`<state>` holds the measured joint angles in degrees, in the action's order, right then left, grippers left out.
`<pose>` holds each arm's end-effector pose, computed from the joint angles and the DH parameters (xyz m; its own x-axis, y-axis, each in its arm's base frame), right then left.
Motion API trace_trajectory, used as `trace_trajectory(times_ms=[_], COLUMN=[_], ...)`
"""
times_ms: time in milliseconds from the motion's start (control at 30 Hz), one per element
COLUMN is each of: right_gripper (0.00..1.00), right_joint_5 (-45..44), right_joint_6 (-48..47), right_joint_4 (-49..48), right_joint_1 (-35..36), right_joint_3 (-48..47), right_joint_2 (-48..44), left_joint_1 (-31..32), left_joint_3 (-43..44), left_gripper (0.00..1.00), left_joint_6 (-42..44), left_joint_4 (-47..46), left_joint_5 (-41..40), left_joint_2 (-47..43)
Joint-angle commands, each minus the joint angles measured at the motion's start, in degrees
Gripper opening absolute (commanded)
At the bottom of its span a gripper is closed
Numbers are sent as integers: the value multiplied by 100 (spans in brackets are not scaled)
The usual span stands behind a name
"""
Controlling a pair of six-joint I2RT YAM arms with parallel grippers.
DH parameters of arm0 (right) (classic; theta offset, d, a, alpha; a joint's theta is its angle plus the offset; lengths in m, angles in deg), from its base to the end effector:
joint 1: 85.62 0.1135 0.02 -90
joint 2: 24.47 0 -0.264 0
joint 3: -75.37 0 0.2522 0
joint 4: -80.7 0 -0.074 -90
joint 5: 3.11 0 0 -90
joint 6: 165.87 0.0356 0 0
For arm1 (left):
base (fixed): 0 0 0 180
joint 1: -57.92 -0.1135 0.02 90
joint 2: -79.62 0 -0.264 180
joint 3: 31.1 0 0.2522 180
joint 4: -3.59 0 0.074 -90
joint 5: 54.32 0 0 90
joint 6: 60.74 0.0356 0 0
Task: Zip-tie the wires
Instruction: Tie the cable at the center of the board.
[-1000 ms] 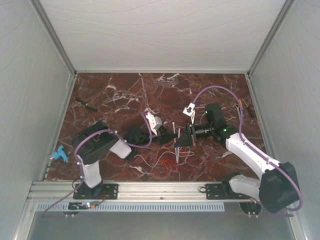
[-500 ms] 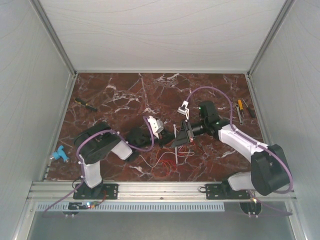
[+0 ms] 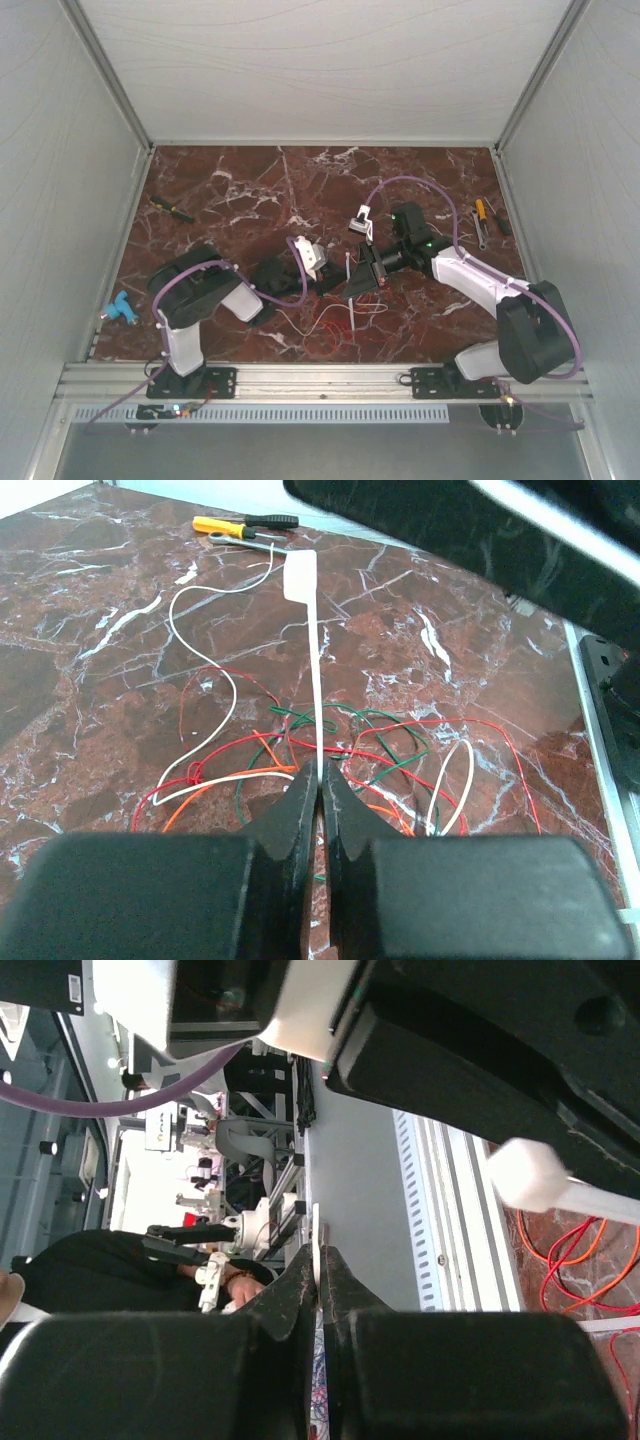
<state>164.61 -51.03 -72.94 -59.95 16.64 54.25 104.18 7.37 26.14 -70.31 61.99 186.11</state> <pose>0.2208 0.1447 0.2272 -0.8859 -0.3266 -0.3294 -0.3613 0.0405 0.9316 0.1923 -0.2238 0.1436 0.0189 -0.0903 -0.9957 0.9549 0.2968 -0.0088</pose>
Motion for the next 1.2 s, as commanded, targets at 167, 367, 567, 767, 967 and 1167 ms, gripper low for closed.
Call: trace_trajectory(times_ms=[167,367,567,767,967,1167], right_gripper=[0,0,0,0,0,0], right_joint_5=[222,234,229,228,218,226], right_joint_6=[-28,-32,-8,-6,-6,-31], right_joint_4=[334,387,385,388,397,433], right_joint_1=[47,3,-54,-85,-122,-150], right_joint_3=[-228,-307,-303,-318,-328,-411], right_joint_2=[308,352,346,379,428,477], left_joint_1=[32,36,41,38,34,41], left_joint_3=[-27,-80,-115,-124,-148,-159], left_gripper=[0,0,0,0,0,0], left_joint_6=[267,308,329,339,357,349], left_joint_4=[-604,-608,-615,-611,-608,-608], left_joint_5=[49,84,103,156,205,218], left_joint_2=[-284,-330,-372,-412,-436,-428])
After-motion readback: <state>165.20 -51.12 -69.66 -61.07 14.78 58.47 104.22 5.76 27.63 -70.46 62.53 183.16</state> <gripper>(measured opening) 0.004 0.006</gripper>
